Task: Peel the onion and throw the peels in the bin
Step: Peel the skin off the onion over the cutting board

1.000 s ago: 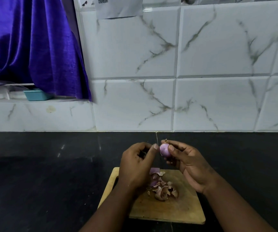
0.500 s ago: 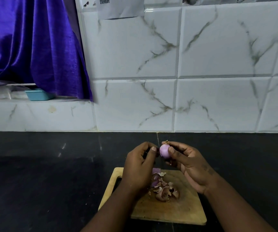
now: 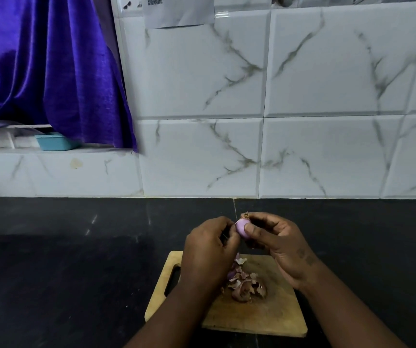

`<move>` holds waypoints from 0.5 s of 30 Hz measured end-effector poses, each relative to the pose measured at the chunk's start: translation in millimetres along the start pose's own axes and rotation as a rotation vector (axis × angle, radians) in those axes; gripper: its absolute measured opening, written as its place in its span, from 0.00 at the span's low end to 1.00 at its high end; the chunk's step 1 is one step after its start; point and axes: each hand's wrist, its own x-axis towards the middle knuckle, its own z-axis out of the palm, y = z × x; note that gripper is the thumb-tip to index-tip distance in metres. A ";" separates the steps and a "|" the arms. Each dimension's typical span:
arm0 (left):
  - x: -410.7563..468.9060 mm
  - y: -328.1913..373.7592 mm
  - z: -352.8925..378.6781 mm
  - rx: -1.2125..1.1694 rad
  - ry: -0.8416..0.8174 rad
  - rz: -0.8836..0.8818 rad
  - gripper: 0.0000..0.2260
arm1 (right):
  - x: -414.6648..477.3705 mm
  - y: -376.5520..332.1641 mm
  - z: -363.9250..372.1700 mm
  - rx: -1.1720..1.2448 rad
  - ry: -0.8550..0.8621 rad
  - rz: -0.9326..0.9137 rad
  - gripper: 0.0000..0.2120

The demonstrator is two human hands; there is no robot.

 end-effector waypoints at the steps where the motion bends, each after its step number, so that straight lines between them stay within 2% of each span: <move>1: 0.3 0.6 0.5 0.005 0.002 -0.001 0.05 | 0.2 0.0 -0.6 -0.002 0.007 -0.004 0.17; 5: 1.3 -0.8 1.8 -0.068 0.013 -0.026 0.05 | 2.2 2.7 -2.5 0.046 -0.012 0.014 0.17; 10: 3.2 -5.4 2.9 -0.338 -0.027 -0.161 0.10 | 1.3 1.0 -2.3 0.252 -0.087 0.082 0.19; 15: 6.5 -7.7 3.8 -0.380 0.013 -0.255 0.12 | 3.2 2.3 -4.9 0.369 -0.073 0.148 0.25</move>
